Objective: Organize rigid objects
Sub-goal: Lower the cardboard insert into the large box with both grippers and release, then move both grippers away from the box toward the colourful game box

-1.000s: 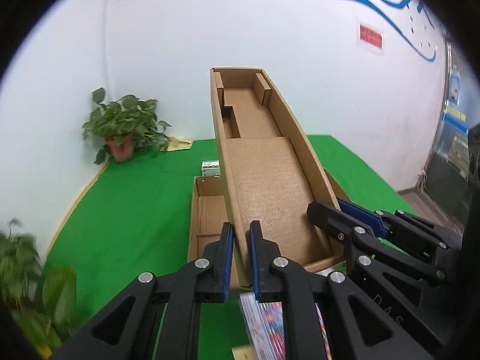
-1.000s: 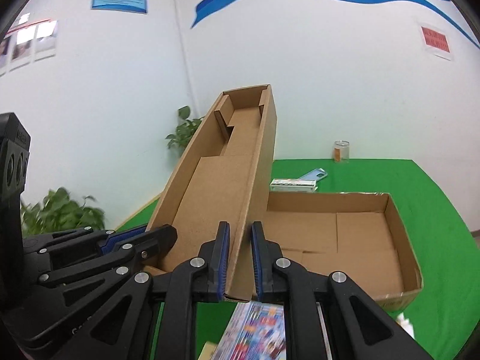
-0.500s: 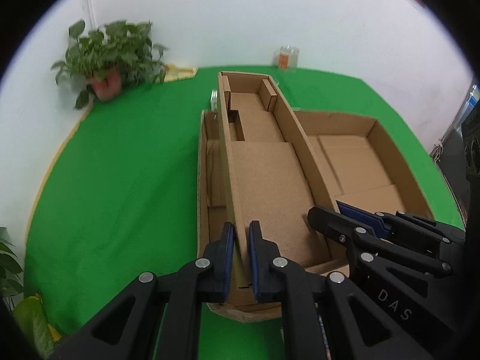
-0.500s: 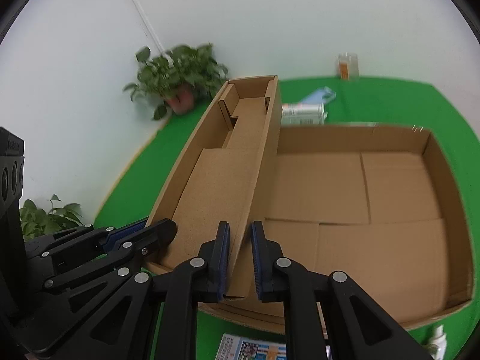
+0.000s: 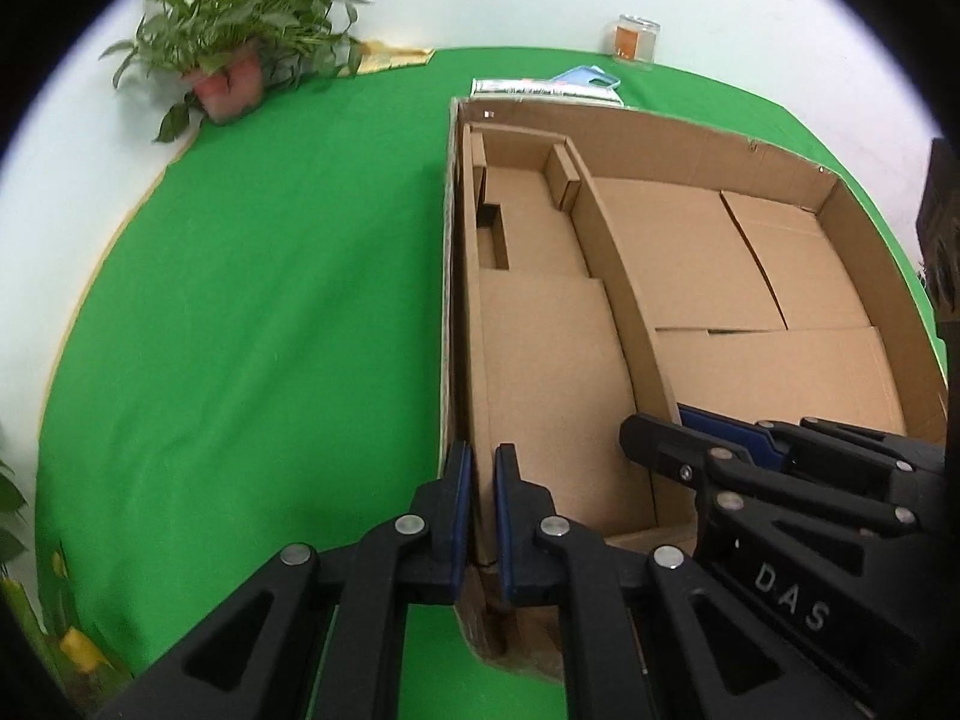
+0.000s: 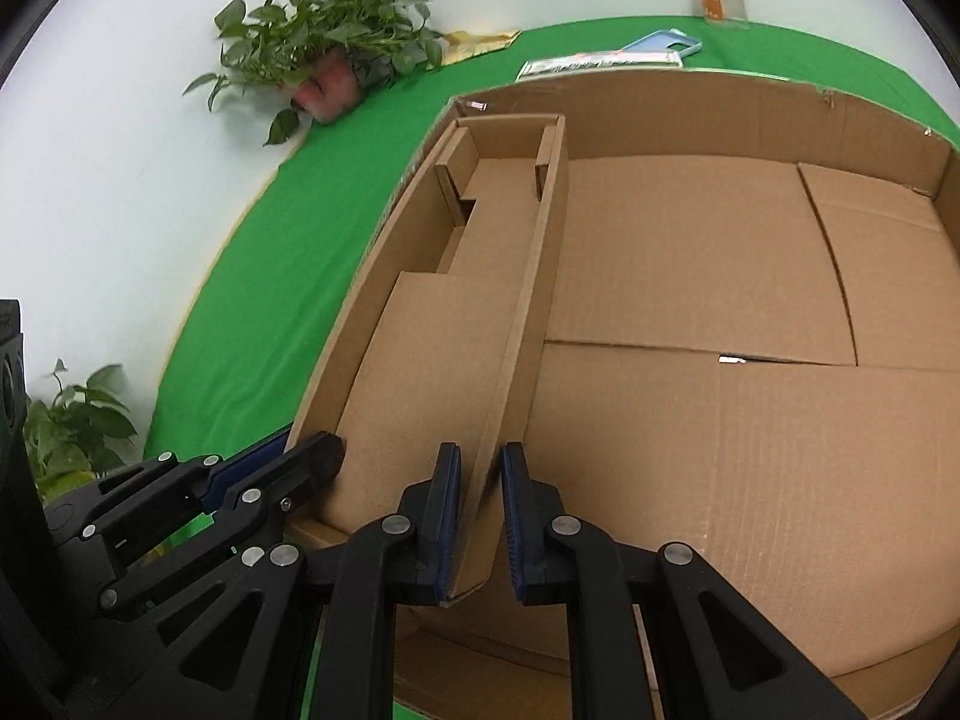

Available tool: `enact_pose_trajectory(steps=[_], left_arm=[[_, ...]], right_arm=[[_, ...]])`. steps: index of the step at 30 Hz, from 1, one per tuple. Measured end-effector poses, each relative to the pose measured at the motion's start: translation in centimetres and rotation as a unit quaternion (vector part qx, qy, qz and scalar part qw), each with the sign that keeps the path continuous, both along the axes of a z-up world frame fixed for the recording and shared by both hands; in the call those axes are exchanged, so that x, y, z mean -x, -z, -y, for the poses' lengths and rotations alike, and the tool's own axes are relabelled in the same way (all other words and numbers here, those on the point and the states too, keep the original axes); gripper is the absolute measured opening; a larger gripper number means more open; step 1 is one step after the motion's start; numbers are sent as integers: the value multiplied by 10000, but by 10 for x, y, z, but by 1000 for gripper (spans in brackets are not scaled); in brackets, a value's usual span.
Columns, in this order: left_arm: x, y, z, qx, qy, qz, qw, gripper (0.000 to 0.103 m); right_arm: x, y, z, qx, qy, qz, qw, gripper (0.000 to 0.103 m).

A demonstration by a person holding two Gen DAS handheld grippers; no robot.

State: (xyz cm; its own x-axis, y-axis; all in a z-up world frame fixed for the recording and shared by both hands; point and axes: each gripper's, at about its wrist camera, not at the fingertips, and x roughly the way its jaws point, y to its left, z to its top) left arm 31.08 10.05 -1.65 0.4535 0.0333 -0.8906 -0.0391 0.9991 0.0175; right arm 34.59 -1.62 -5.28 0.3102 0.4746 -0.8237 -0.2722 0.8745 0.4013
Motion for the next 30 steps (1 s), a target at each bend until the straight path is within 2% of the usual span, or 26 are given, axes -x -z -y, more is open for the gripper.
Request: enact_pose_trajectory(steps=[4,7,10,13,14,15,16,17,18,19,20,21,23,25,27,30], left_arm=[[12,6,1,-48,-6,-19,10000,7],[17,6,2,-22,-81,-29,10000,7],[24,6,4,-62,-145,-47,9999,7],[30,0,3,122,-169,57,9998,7],[36,-5,4,104,-185,171,9996,7],[39,-7,4,69,-194,246,9995,8],[46,-13,6,-24,-204,370,9991,11],[55,-20,10,-127,-203,561,9981,20],[63,-26,13,-176,-194,746,9969,36],[72,-32,17,-232,-200,954,9950,46],[83,-40,23,-283,-179,1212,9921,67],[91,-45,29,-316,-138,1413,9894,82],[107,-54,47,-343,27,1779,9834,82],[111,-57,64,-292,305,1793,9829,82],[106,-52,80,-230,436,1681,9845,82],[86,-37,101,-268,660,1468,9866,82]], right_arm=[[-1,6,-4,-24,-90,-128,9999,15],[3,6,-12,133,-207,-70,9997,16],[10,6,-12,58,-306,-172,9994,23],[15,4,-7,-156,-302,-223,9992,30],[19,1,-2,-141,-254,-188,9994,41],[26,-5,7,-76,-141,-72,9998,58],[33,-12,18,-39,-42,64,10000,65],[43,-20,31,-1,45,235,9997,69],[52,-30,46,51,129,433,9990,68],[63,-43,66,49,215,659,9976,68],[72,-53,83,26,270,860,9959,69],[83,-65,102,43,318,1106,9934,73],[107,-80,147,226,414,1591,9861,84],[125,-86,193,524,670,1861,9788,87],[132,-83,234,620,881,1808,9776,91],[122,-64,280,974,1149,1481,9774,92]])
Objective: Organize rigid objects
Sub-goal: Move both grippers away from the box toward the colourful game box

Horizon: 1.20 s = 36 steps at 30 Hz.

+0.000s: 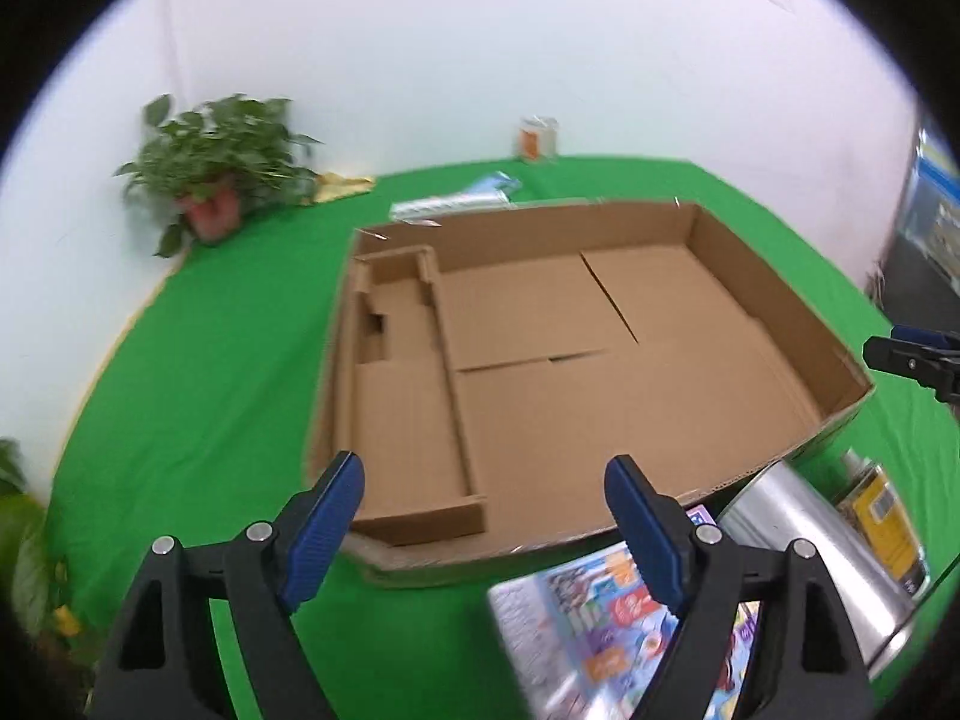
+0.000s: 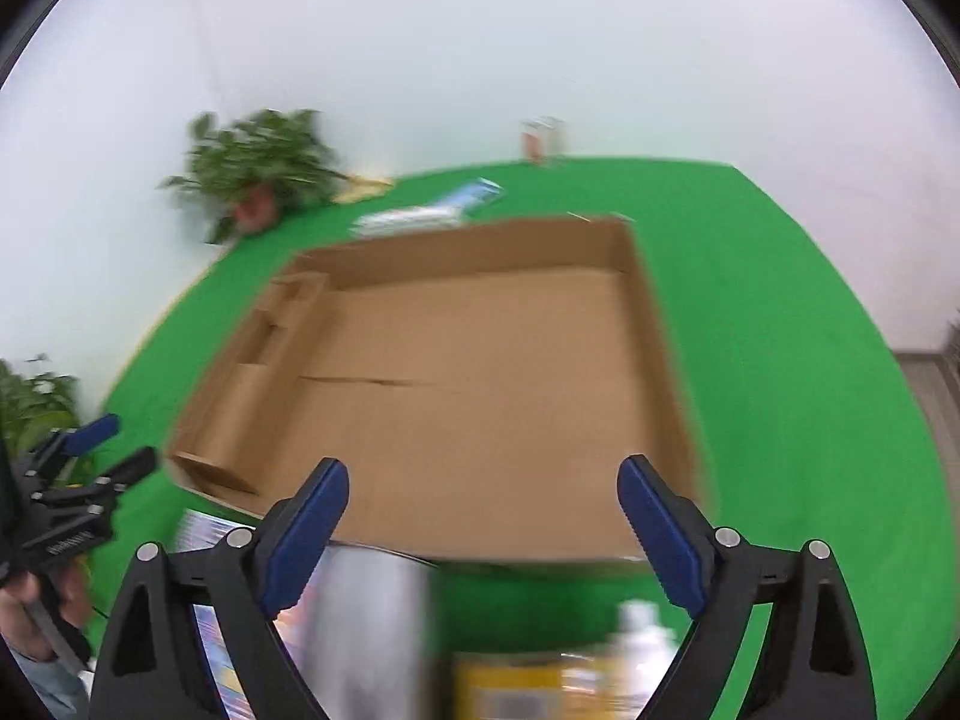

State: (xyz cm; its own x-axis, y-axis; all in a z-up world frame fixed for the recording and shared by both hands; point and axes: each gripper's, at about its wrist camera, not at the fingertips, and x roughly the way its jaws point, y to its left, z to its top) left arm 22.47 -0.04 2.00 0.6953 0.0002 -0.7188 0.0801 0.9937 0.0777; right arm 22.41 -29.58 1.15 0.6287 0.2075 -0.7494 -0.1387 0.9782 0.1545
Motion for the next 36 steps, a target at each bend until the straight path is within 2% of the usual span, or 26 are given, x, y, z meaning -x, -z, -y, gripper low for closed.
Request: enact_pose_trajectory(steps=[1,2,3,4,5,6,8,12,20,23,25,26,27,28,30,32,34,36], left_arm=[[-8,7,3,-71,-33,-81,9999,82],[-17,16,3,-172,-175,-230,9994,81],[-22,24,-1,-190,-306,-389,9986,74],[-27,32,-5,-160,-403,-564,9975,68],[-31,40,-12,-97,-473,-719,9962,57],[-31,48,-16,-83,-579,-867,9945,53],[-25,51,-22,-380,-751,-774,9934,53],[-17,50,-32,-166,-838,-823,9929,53],[-17,47,-26,-342,-883,-971,9908,52],[-16,37,-25,-395,-691,-731,9941,52],[-17,26,-30,-339,-661,-561,9957,53],[-22,22,-34,-212,-617,-537,9964,55],[-28,20,-35,-99,-537,-591,9968,55],[-39,18,-33,1,-365,-692,9969,55],[-57,18,-20,-59,-82,-807,9967,55],[-83,31,-4,-467,86,-1105,9927,56],[-103,49,1,-774,-24,-1391,9873,55],[-117,66,-7,-751,-325,-1754,9811,38]], right_arm=[[-10,10,13,16,-15,-171,9999,90],[-16,20,22,-33,-62,-371,9993,80],[-23,31,27,-100,-127,-633,9979,66],[-26,39,30,-52,-183,-737,9971,61],[-28,47,31,106,-227,-739,9969,58],[-27,51,29,274,-218,-665,9972,54],[-25,55,27,483,-184,-481,9975,51],[-22,58,29,610,-168,-431,9971,42],[-17,62,21,787,-189,-397,9959,41],[-26,64,13,745,-139,-444,9961,46],[-24,59,15,363,-163,-473,9981,60],[-20,54,16,120,-220,-435,9987,77],[-13,45,14,-155,-286,-314,9990,84],[-10,40,11,-209,-339,-237,9989,84],[-3,33,-2,-187,-496,-117,9985,84],[0,33,-17,-104,-698,-90,9975,84],[-4,40,-27,90,-746,-179,9970,83],[-9,47,-26,83,-610,-329,9976,78]])
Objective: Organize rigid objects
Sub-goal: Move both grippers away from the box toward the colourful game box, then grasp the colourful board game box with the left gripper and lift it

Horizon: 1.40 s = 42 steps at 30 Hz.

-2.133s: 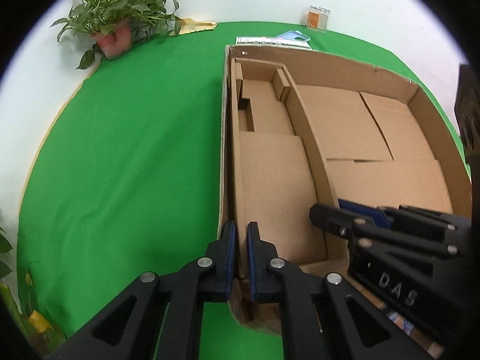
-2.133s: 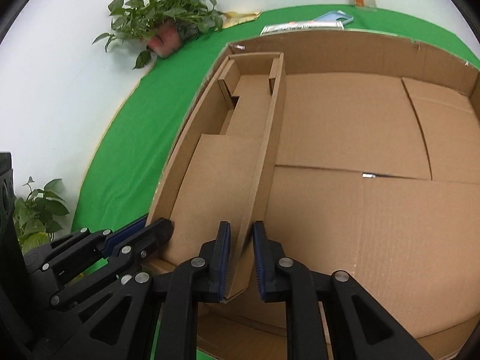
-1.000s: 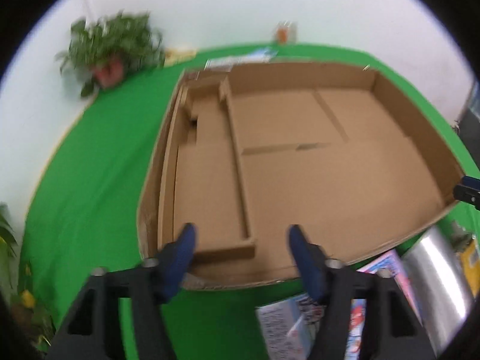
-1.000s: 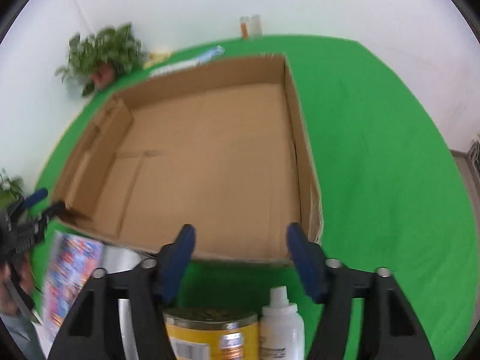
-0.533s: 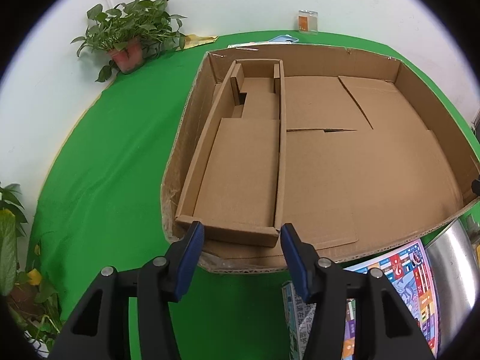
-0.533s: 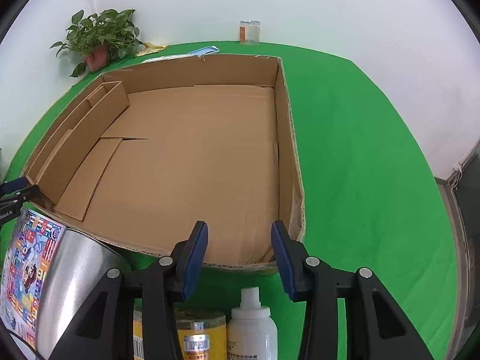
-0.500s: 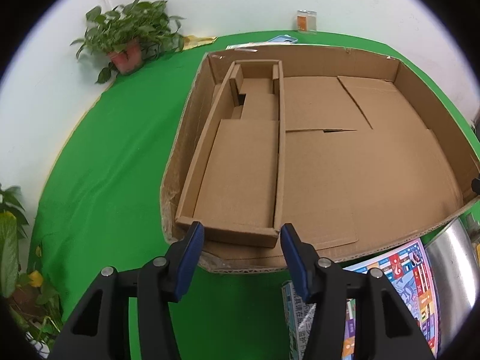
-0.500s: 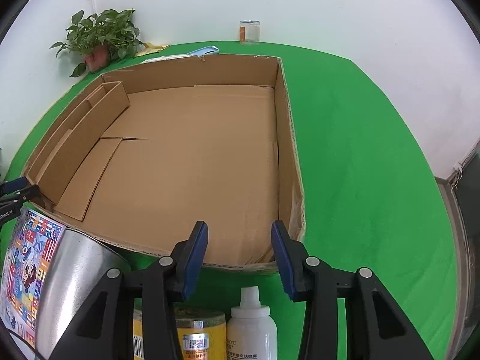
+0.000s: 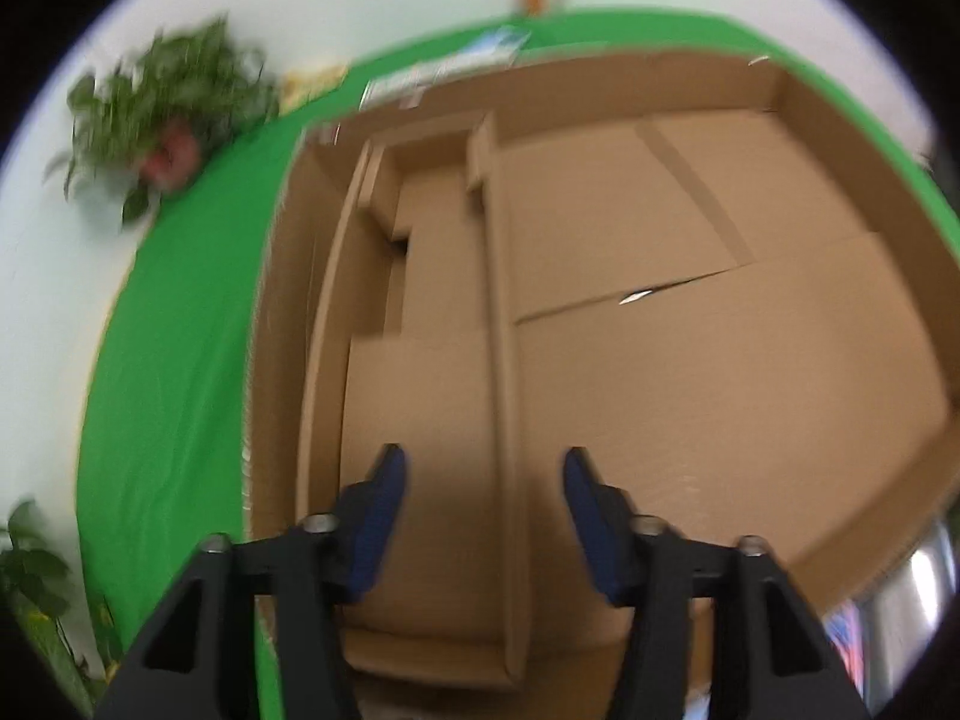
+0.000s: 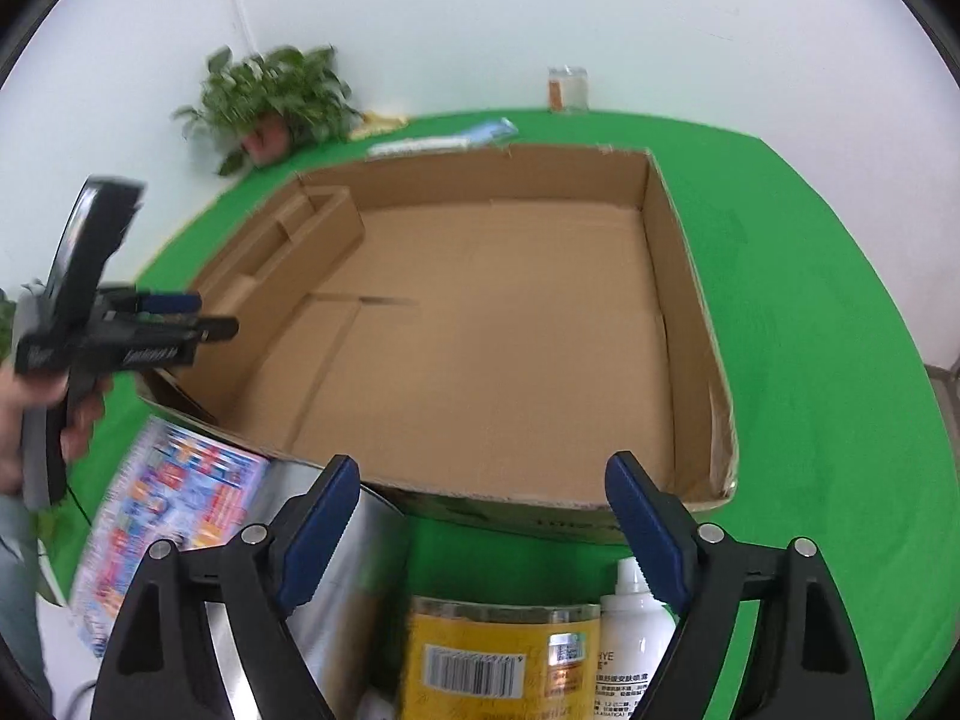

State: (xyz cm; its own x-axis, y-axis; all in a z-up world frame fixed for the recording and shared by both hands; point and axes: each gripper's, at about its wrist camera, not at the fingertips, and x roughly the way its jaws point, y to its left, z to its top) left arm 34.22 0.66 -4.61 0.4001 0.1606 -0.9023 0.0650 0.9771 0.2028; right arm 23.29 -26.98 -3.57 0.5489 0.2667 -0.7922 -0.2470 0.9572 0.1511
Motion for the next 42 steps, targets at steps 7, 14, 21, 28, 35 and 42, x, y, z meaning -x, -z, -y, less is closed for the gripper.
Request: enact_pose_trajectory(steps=[7,14,21,28,35,42], left_arm=[[0,-2,-22,310,-931,63,9952,37],[16,-12,-18,106,-816,295,9962,40],[142,-107,-32,1053,-400,1945,9744,103],[221,-85,-37,2303,-386,1447,9615,102],[194,-10,-18,2946,-277,156,9551,98],[185,1,-16,3169,-340,13,9478,55]], right_arm=[[-3,10,8,337,155,75,9993,74],[5,5,18,108,263,154,9995,81],[65,-42,25,-456,-85,842,9954,103],[151,-70,-9,-1608,-1686,790,9693,103],[205,-42,-76,-1355,-2682,193,9536,103],[195,-15,-84,-1177,-2162,-133,9691,103]])
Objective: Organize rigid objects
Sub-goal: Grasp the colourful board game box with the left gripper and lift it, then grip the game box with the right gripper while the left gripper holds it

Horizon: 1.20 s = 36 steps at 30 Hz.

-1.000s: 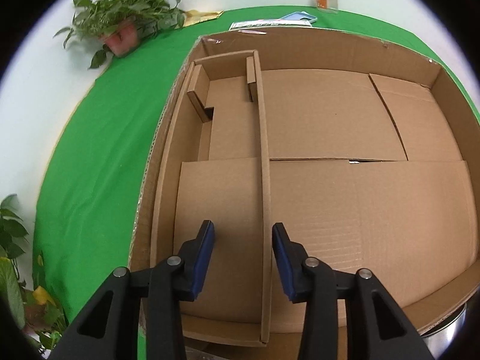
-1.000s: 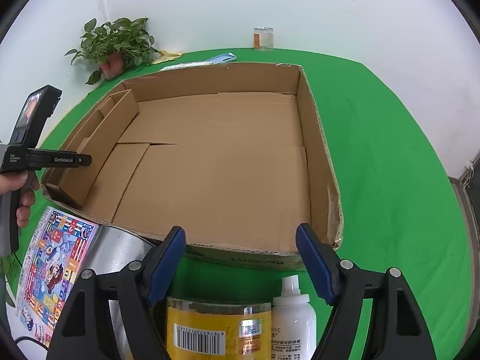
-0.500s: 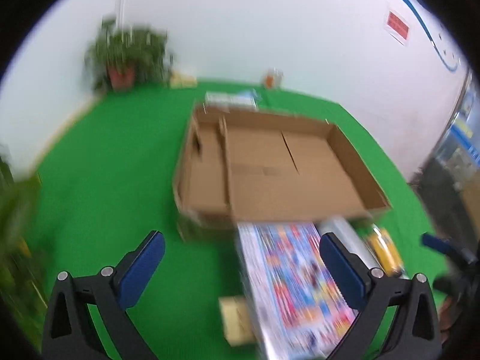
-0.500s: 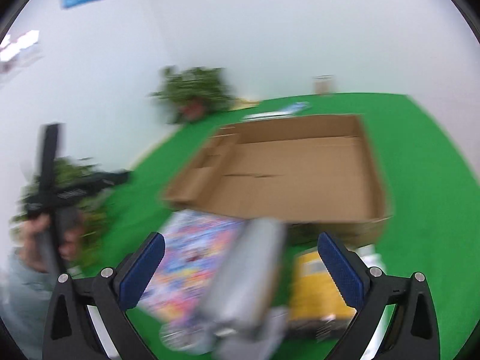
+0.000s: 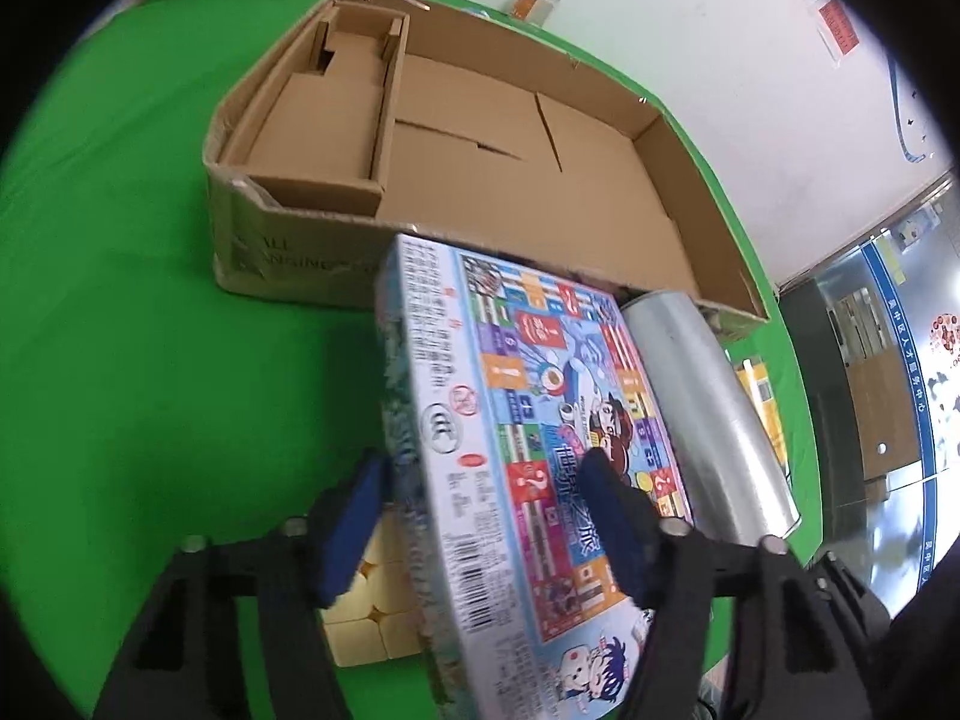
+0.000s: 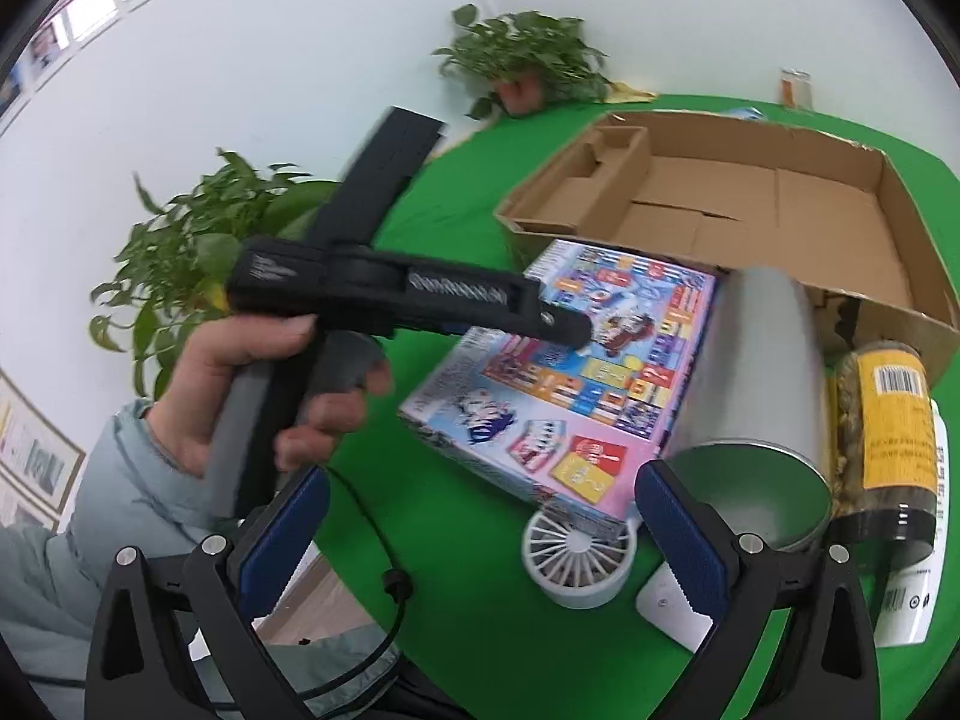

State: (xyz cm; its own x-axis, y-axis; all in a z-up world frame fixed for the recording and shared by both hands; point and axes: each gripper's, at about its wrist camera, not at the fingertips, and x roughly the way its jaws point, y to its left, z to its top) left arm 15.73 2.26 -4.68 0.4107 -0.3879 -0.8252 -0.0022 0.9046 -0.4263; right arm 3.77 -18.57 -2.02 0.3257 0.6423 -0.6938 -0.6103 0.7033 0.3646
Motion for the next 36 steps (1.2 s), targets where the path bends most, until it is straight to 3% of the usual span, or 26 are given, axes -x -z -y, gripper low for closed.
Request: enact_pose_trajectory(steps=[1,3,5,6,8,10,12,13,17,24,28,32,36], left_arm=[[0,-1,-2,1,-37,37,10000,50],[7,-8,-10,-26,-130,195,9997,22],[13,-17,-16,-58,-177,284,9994,8],[13,-19,-16,-95,-159,284,9994,8],[8,-18,-9,-294,-71,292,9991,8],[2,-19,-2,-415,73,301,9987,15],[-11,-15,-1,-407,151,85,9990,54],[-20,-8,4,-328,255,-74,9991,62],[-38,12,2,41,437,-288,9986,73],[-32,13,-7,157,431,-137,9989,63],[-12,2,-10,-28,332,-30,9994,61],[18,-1,-19,-8,86,17,10000,61],[39,2,-26,181,-219,50,9996,56]], right_arm=[[-5,3,0,8,20,-62,10000,103],[-12,11,0,5,78,-179,9998,103],[-13,15,-1,4,103,-262,9996,103],[-15,16,-2,-30,92,-304,9995,103],[-18,22,-6,-63,90,-386,9992,103],[-24,26,-9,-12,141,-441,9989,103],[-28,30,-8,26,214,-556,9982,103],[-30,32,-6,-11,251,-708,9972,102],[-43,45,4,23,521,-1125,9923,102],[-57,55,-4,-172,641,-1455,9871,102],[-53,55,-20,-299,387,-1624,9855,98],[-43,54,-39,-11,113,-1496,9887,98],[-48,56,-40,-50,239,-1497,9884,98]])
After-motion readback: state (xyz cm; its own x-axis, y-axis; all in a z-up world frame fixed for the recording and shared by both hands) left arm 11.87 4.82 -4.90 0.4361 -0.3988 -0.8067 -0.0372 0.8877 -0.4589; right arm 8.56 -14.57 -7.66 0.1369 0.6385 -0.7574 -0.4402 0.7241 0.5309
